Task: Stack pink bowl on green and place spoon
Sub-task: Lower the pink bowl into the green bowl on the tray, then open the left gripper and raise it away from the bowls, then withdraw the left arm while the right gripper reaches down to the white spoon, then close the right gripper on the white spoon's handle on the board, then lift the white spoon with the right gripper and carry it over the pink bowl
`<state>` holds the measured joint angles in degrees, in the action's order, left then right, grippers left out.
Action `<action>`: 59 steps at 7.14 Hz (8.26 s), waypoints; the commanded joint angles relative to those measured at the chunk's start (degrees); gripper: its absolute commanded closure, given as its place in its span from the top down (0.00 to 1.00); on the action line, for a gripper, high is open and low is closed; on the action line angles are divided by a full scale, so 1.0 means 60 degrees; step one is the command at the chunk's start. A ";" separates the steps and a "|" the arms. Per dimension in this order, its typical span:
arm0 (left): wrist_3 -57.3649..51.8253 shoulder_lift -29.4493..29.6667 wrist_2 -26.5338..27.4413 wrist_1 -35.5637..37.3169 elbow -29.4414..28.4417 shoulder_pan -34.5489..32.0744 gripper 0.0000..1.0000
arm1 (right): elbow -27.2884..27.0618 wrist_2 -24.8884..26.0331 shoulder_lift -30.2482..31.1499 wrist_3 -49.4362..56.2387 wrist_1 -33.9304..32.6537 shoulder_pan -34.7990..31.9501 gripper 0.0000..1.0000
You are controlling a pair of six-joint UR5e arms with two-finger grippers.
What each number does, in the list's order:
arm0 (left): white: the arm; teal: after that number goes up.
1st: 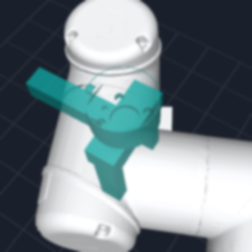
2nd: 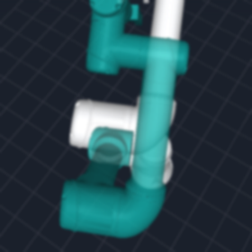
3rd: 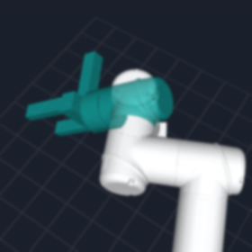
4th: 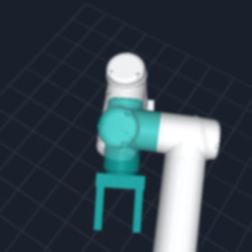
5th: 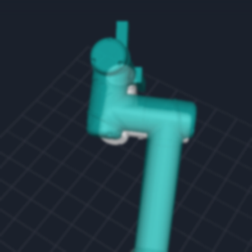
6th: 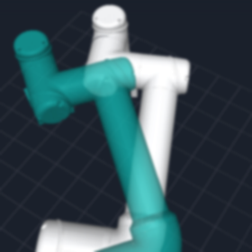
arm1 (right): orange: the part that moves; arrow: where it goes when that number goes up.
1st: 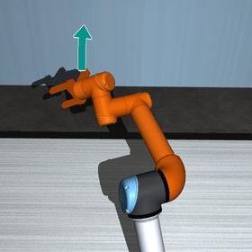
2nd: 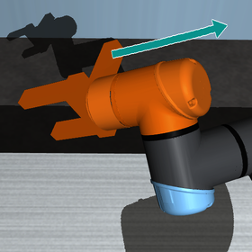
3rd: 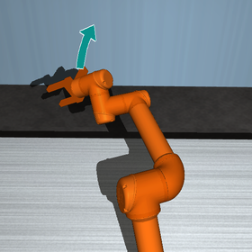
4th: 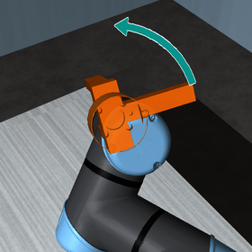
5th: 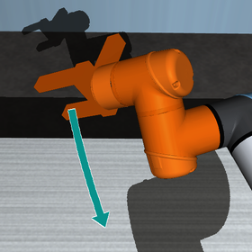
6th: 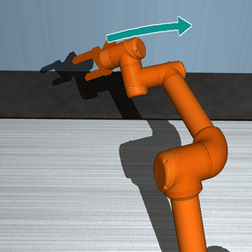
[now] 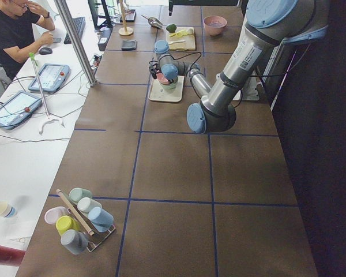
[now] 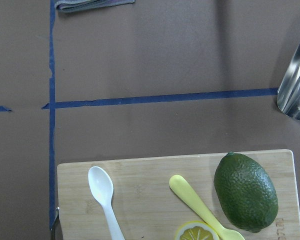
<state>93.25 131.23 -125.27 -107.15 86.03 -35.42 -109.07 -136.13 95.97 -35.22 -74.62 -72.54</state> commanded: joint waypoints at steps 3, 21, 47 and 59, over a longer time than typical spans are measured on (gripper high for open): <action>0.0015 -0.0002 -0.0011 -0.0087 -0.0055 0.0000 0.12 | -0.0030 -0.0031 0.0015 0.0011 0.0000 -0.0009 1.00; -0.4433 -0.2316 -0.1241 0.4965 0.4807 -0.2695 1.00 | 0.0276 0.2414 -0.0291 -0.1703 0.0688 0.3564 1.00; -0.7412 -0.3737 -0.1241 0.6139 0.5833 -0.3823 1.00 | 0.0739 0.1992 -0.1069 -0.1644 0.0311 0.3859 0.00; -1.1337 -0.5334 -0.0230 0.5831 0.4956 -0.4673 1.00 | 0.2089 0.1756 -0.8712 -0.5376 -0.5071 0.5894 0.00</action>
<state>25.33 99.32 -126.87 -72.15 116.95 -63.46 -100.65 -125.37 47.25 -64.98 -106.10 -38.07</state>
